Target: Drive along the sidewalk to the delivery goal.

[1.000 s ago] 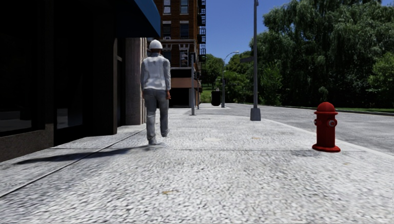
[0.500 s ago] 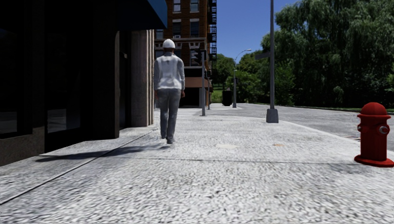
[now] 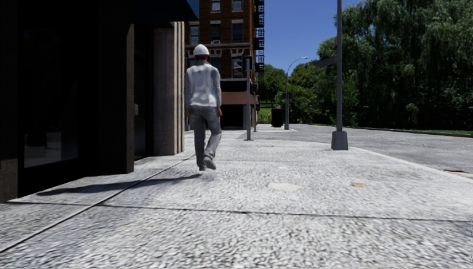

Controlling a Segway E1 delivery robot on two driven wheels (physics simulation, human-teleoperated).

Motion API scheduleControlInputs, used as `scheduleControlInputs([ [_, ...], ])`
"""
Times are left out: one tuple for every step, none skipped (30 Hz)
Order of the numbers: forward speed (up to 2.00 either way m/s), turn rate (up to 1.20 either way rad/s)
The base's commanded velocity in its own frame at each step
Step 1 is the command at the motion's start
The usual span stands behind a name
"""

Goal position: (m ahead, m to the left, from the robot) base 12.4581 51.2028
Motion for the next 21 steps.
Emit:
scheduleControlInputs([
  [1.19,0.00],
  [1.19,0.00],
  [1.19,0.00],
  [1.20,0.00],
  [1.20,0.00],
  [1.21,0.00],
  [1.21,0.00],
  [1.21,0.00],
  [1.21,0.00],
  [1.21,0.00],
  [1.21,0.00],
  [1.21,0.00],
  [1.22,0.00],
  [1.22,0.00],
  [1.22,0.00],
  [1.22,0.00],
  [1.22,0.00],
  [1.22,0.00],
  [1.22,0.00],
  [1.22,0.00],
  [1.22,0.00],
])
